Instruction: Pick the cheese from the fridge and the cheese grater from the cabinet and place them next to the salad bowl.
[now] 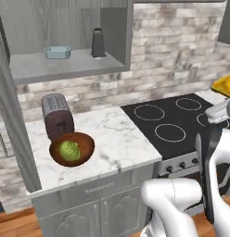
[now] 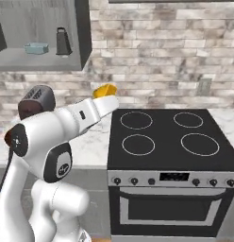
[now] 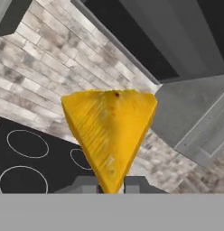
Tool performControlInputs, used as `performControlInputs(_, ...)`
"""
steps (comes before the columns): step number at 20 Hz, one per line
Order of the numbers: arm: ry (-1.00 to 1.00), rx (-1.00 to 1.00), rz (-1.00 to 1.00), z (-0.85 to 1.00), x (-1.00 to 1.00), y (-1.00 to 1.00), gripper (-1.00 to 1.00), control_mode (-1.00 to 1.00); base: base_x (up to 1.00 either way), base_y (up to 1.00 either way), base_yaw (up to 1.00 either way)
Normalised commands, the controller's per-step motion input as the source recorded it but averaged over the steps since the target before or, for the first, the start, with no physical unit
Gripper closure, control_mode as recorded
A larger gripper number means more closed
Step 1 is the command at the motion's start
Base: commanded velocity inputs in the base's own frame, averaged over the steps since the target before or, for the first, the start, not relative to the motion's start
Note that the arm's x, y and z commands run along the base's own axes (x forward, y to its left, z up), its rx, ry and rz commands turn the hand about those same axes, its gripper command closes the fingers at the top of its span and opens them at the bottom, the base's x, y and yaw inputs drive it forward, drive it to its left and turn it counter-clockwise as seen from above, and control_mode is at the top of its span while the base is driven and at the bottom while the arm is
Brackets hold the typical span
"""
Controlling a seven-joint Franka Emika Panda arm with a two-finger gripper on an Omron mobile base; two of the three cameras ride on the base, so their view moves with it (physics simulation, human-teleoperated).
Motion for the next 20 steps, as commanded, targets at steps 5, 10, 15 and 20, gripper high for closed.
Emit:
performControlInputs(5,0.00,0.00,0.00,0.00,0.00,0.00,1.00,1.00,0.15,0.00,0.51)
performControlInputs(10,0.00,0.00,0.00,0.00,0.00,0.00,1.00,1.00,0.15,0.00,0.49)
performControlInputs(15,0.00,0.00,0.00,0.00,0.00,0.00,1.00,1.00,0.10,0.00,0.31)
performControlInputs(20,0.00,0.00,0.00,0.00,0.00,0.00,1.00,1.00,0.09,0.11,0.12)
